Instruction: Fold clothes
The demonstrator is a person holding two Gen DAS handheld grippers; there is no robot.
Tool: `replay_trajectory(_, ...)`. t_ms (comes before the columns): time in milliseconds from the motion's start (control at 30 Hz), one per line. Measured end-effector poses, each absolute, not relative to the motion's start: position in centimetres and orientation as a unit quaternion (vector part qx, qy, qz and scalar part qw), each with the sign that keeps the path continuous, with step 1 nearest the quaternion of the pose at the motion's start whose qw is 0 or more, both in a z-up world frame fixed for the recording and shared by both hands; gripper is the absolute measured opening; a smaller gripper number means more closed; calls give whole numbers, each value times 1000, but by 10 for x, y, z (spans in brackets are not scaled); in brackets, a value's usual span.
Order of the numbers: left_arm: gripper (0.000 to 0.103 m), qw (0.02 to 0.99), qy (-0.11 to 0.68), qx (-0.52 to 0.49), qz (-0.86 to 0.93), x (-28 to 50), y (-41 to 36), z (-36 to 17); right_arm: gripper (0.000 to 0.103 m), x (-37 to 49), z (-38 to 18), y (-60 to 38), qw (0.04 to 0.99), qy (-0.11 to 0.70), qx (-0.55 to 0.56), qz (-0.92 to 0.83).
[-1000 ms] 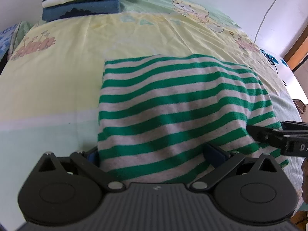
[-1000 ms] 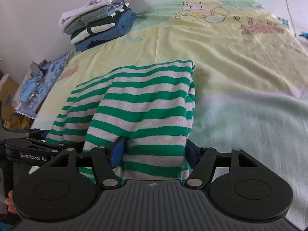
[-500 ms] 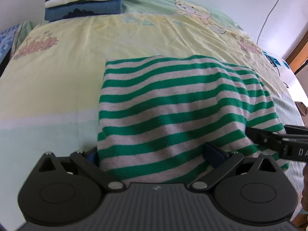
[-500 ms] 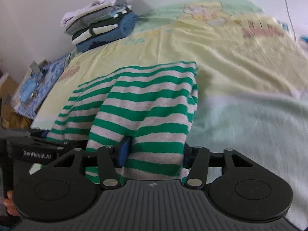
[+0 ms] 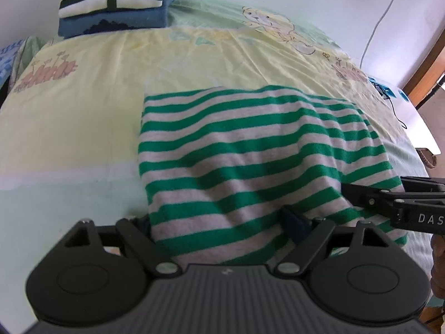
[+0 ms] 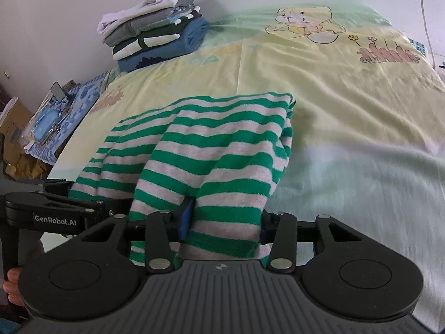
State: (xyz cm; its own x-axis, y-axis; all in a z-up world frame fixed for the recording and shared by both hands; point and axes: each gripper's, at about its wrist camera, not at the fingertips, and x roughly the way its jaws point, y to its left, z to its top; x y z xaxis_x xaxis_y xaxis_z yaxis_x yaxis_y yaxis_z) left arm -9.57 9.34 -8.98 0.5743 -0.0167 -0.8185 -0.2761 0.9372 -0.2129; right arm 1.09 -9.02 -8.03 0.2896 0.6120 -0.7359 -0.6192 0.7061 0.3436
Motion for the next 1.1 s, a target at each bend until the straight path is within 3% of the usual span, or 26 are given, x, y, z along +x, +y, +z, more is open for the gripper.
replay_trajectory(133,87,873,456,-167,53,-97,100,-90,60,16,-84,-92,800,470,14,374)
replay_trajectory(533,90,865,479,-145,41,-100,106,-91,63,14,-85,-94,804,463,10,372)
replay_trajectory(600,103,863,481,-145,50,-101,106,-93,63,14,-86,-95,806,461,11,372)
replay_trajectory(667,103,863,481,-145,59,-102,106,-94,63,13,-86,-95,806,459,13,372)
replay_trajectory(1000,89,869,463,-167,60,-98,99,-90,63,12,-87,-95,809,455,16,373)
replay_trajectory(1100,81,871,454,-176,63,-100,101,-89,55,13,-86,-95,803,461,22,376)
